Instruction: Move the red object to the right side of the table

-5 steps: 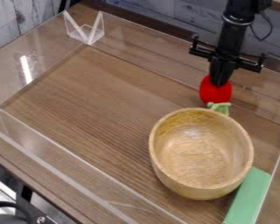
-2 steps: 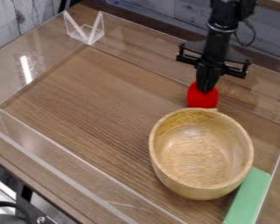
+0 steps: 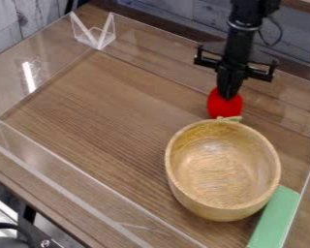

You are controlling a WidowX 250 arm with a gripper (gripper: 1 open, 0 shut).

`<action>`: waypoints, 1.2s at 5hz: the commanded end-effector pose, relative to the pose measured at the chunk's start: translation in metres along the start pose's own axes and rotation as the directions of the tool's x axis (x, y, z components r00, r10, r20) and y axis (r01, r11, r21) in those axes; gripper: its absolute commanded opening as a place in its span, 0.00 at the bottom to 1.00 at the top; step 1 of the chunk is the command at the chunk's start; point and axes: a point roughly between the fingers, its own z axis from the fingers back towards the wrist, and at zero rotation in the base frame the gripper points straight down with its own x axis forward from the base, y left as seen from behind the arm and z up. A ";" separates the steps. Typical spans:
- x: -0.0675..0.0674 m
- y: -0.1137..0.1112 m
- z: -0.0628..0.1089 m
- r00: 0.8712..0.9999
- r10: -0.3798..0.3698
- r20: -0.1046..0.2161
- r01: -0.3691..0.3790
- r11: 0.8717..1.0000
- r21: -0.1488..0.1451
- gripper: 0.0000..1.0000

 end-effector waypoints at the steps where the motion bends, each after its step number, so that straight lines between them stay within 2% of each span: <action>1: 0.003 -0.003 0.033 0.997 0.005 0.077 -0.002 0.999 -0.041 0.00; 3: -0.002 -0.005 0.043 0.997 0.014 0.081 -0.010 0.998 -0.056 0.00; 6: -0.006 -0.014 0.044 0.997 0.023 0.074 -0.019 0.998 -0.059 0.00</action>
